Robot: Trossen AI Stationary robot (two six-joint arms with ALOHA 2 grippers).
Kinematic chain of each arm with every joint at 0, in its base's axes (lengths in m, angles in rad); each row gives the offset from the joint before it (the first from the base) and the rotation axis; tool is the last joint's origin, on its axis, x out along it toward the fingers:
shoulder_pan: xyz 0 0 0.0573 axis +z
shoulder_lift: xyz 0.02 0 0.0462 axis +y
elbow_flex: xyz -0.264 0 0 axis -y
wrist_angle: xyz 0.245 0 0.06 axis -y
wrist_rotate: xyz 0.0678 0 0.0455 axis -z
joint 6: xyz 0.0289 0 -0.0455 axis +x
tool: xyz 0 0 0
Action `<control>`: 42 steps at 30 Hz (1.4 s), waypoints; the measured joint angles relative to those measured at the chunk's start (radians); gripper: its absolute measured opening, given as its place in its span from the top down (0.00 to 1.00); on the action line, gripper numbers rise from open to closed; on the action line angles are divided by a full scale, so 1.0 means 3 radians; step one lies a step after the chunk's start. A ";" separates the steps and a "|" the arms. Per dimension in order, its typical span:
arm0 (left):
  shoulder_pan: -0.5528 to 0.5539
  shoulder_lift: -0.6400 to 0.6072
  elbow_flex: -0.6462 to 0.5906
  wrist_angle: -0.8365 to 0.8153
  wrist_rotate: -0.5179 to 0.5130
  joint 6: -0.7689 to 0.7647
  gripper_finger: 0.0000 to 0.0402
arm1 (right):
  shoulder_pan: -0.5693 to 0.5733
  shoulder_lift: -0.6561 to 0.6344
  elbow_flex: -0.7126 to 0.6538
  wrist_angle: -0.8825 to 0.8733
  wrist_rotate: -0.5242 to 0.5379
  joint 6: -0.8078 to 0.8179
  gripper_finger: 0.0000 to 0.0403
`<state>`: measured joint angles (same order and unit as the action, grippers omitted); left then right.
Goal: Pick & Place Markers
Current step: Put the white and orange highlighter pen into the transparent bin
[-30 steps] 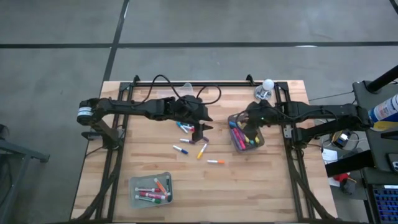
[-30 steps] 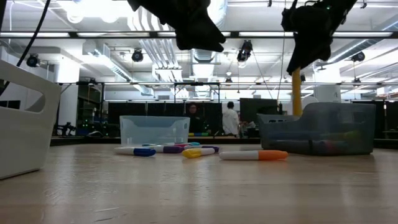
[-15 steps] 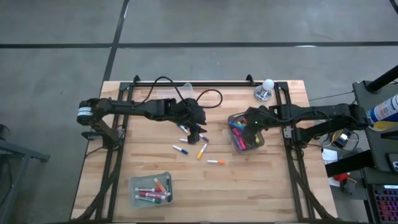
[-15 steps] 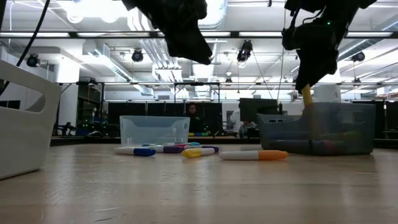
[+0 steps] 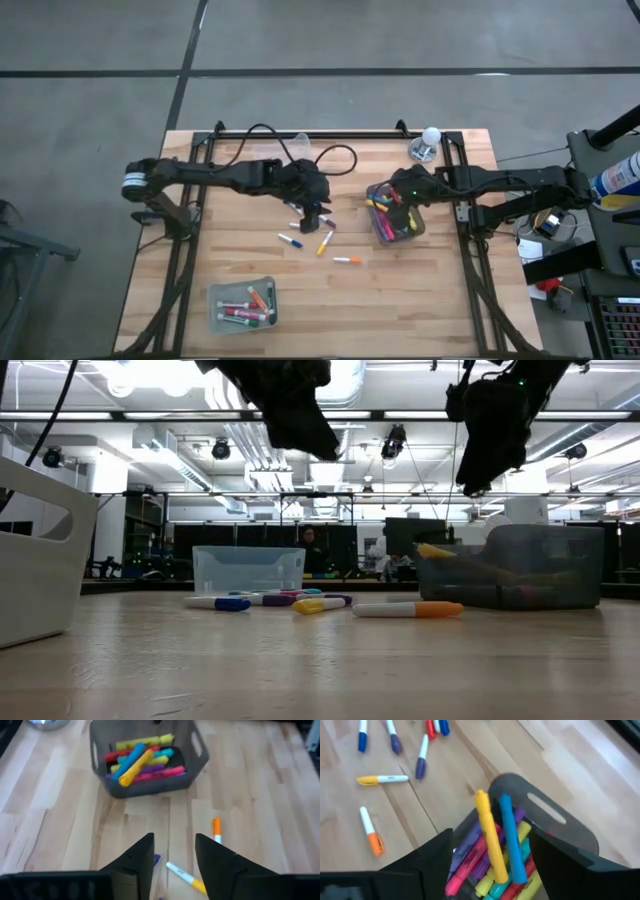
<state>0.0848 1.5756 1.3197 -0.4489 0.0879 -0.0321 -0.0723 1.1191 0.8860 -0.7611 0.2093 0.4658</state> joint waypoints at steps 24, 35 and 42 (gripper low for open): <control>-0.0080 -0.1826 -0.1869 0.1517 0.0080 -0.0243 1.00 | 0.0159 0.0045 -0.0246 0.1926 -0.0262 -0.0958 0.39; -0.0099 -0.2658 -0.2896 0.2247 0.0060 -0.0316 1.00 | 0.0169 0.0397 -0.0305 0.2751 -0.0630 -0.1348 0.43; -0.0099 -0.3131 -0.3287 0.2434 -0.0045 -0.0402 1.00 | 0.0168 0.0738 -0.0307 0.3014 -0.0636 -0.1384 0.43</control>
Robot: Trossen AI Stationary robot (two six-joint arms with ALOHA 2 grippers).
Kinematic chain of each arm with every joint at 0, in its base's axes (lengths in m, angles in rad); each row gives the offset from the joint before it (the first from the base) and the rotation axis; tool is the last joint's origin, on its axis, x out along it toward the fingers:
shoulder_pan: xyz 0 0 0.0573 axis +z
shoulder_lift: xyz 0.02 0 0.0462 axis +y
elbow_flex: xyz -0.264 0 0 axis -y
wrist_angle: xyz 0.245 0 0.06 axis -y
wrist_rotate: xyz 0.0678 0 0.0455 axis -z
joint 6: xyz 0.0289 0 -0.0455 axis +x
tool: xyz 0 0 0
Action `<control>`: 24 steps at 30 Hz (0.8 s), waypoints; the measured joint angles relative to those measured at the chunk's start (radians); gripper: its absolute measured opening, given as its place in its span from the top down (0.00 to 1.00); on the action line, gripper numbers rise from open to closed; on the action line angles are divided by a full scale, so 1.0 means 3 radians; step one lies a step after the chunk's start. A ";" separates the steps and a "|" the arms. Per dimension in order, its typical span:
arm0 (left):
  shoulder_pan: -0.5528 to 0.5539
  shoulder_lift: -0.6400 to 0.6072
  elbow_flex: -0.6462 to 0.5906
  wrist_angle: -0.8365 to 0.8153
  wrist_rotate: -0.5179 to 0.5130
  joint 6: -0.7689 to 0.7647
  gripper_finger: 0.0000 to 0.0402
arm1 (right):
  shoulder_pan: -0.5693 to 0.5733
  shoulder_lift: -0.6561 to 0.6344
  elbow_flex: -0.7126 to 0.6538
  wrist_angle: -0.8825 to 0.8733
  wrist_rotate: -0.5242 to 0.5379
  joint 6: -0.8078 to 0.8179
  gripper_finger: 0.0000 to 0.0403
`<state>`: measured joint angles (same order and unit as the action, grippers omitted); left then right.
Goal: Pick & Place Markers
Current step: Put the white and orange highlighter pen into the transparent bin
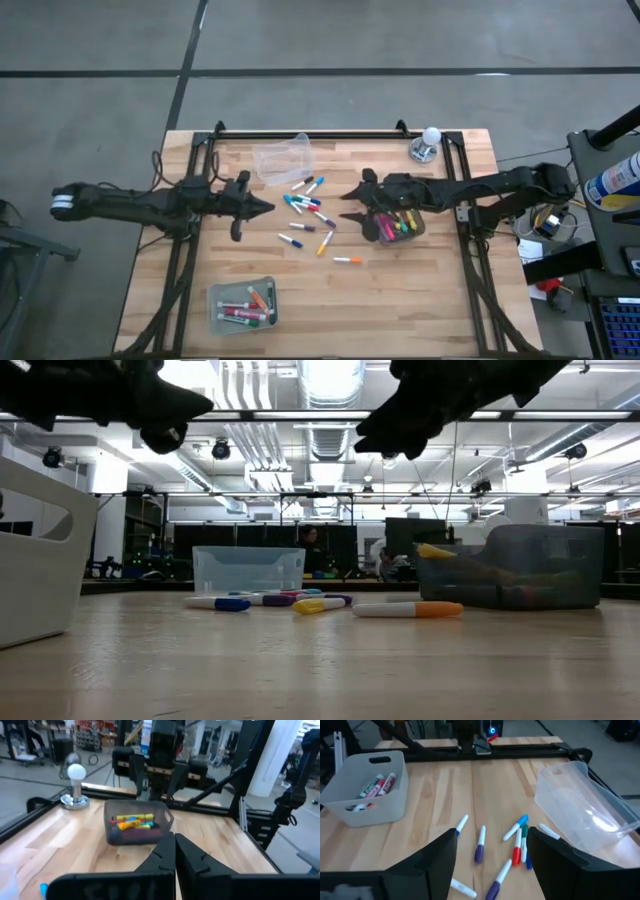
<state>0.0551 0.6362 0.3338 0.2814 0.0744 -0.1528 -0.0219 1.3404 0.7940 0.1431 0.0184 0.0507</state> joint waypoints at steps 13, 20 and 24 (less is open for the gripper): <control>0.0000 -0.0672 -0.0693 0.0265 -0.0049 -0.0013 1.00 | -0.0005 0.0141 0.0064 0.0181 0.0000 -0.0315 0.44; 0.0000 -0.0918 -0.1003 0.0369 -0.0149 0.0064 1.00 | -0.0008 0.0142 0.0064 0.0172 0.0005 -0.0288 0.44; 0.0000 -0.0925 -0.1081 0.0299 -0.0160 0.0063 1.00 | -0.0008 0.0142 0.0064 0.0199 0.0050 -0.0258 0.44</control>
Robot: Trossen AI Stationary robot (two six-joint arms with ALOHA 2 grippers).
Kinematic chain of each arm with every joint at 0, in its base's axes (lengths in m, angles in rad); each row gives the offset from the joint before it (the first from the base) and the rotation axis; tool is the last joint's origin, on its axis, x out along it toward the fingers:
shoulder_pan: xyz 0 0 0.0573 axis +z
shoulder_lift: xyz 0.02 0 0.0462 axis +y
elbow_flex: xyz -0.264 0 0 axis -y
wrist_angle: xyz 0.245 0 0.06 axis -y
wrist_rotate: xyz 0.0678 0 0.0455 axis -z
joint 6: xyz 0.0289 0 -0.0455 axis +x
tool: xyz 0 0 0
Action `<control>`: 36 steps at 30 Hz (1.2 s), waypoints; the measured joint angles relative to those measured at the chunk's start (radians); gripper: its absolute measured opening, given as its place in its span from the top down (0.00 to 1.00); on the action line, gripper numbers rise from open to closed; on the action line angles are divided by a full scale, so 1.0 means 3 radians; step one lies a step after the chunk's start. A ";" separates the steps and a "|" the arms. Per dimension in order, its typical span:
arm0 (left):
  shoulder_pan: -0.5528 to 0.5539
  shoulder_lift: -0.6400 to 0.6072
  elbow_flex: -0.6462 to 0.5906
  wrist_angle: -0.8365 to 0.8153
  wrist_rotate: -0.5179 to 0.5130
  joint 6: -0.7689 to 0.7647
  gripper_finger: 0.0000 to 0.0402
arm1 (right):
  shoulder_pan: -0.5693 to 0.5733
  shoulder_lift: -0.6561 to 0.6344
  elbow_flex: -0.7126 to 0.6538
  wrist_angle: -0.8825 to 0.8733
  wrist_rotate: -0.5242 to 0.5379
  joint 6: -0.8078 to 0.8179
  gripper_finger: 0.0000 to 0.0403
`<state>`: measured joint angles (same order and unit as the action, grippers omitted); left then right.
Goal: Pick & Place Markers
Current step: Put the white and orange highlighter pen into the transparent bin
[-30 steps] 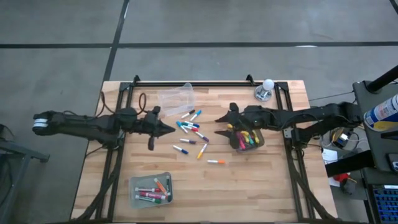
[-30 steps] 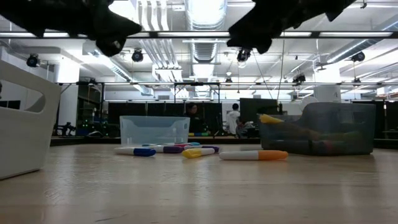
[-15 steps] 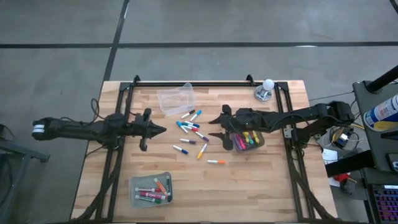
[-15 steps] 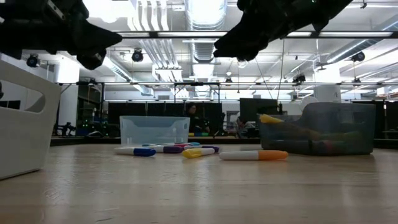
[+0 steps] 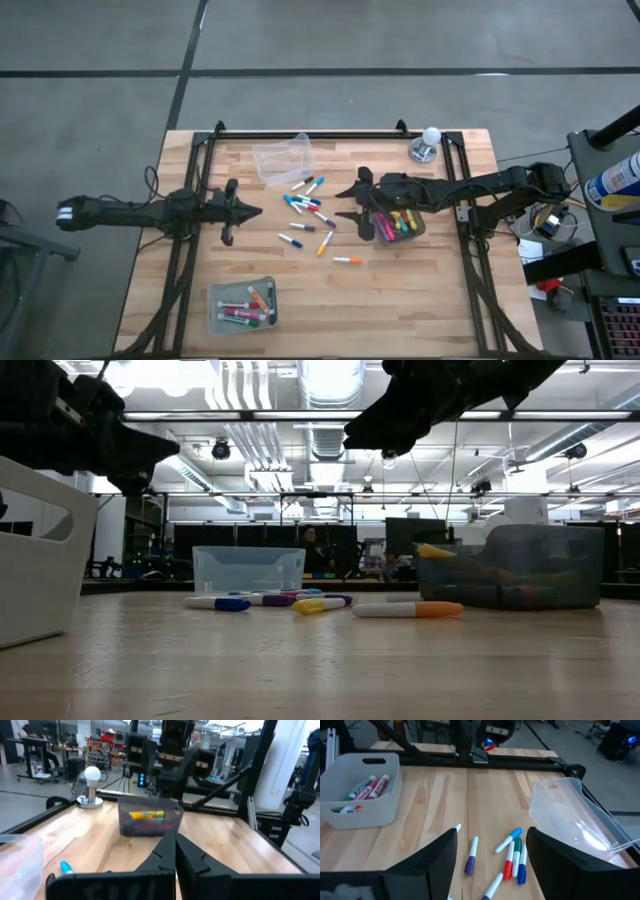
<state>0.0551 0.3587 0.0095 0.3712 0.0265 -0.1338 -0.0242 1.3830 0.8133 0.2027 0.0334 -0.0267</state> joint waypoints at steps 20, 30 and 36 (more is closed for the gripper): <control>0.0000 0.0005 -0.0003 -0.0900 0.0004 -0.0176 1.00 | 0.0103 0.0006 0.0108 -0.0714 -0.0309 0.0015 0.44; 0.0000 0.0006 -0.0004 -0.0926 0.0006 -0.0179 1.00 | 0.0263 0.0250 0.0129 -0.0507 -0.0317 0.0176 0.44; 0.0000 0.0016 -0.0004 -0.0942 0.0006 -0.0179 1.00 | 0.0271 0.0672 0.0225 -0.0249 -0.0367 0.0169 0.44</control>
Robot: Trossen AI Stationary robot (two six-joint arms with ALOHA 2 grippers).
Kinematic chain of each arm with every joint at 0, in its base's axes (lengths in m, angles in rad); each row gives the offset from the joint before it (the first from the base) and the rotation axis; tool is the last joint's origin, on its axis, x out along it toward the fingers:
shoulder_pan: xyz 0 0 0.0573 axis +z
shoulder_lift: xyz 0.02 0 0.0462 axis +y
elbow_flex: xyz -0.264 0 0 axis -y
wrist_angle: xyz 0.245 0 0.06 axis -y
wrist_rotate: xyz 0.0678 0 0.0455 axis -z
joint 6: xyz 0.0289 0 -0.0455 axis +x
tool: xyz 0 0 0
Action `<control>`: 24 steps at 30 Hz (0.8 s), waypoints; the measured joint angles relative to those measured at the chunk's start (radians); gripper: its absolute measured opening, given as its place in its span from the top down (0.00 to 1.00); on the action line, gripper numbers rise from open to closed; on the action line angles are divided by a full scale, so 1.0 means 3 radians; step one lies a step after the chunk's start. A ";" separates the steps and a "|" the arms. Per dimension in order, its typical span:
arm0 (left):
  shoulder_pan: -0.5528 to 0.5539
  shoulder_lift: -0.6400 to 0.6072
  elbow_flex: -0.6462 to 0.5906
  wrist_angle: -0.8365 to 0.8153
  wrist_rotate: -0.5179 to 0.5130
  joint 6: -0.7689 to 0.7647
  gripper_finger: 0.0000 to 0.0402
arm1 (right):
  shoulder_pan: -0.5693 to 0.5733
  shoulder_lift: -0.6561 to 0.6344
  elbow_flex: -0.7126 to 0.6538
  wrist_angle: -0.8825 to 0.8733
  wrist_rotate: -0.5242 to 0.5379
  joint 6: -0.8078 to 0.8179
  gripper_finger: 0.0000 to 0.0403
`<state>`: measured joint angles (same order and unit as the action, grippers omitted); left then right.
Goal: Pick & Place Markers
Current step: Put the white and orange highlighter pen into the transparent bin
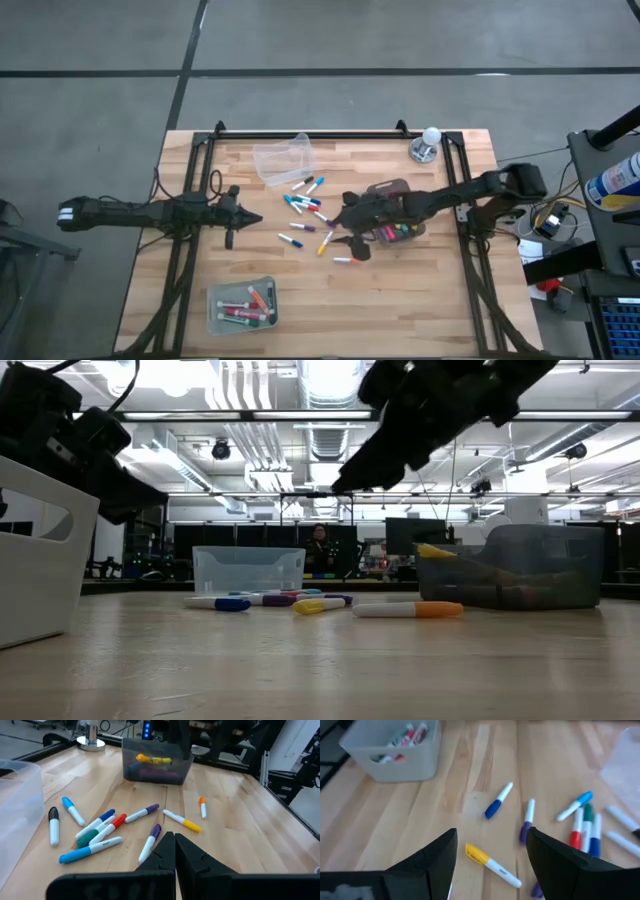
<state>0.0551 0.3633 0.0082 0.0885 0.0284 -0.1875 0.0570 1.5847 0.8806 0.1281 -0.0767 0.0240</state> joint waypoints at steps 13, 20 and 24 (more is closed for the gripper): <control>0.0000 0.0005 -0.0001 -0.0013 0.0000 0.0000 1.00 | 0.0146 0.0748 0.0455 -0.0506 -0.0021 -0.0047 0.44; 0.0000 0.0006 -0.0001 -0.0029 -0.0001 0.0000 1.00 | 0.0266 0.0754 0.0690 -0.0914 -0.0040 -0.0187 0.44; 0.0000 0.0006 -0.0001 -0.0029 0.0000 0.0000 1.00 | 0.0261 0.0751 0.1056 -0.1268 -0.0025 -0.0562 0.44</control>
<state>0.0551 0.3653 0.0078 0.0799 0.0283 -0.1875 0.1352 1.8101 1.1973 -0.2524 -0.0842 -0.1447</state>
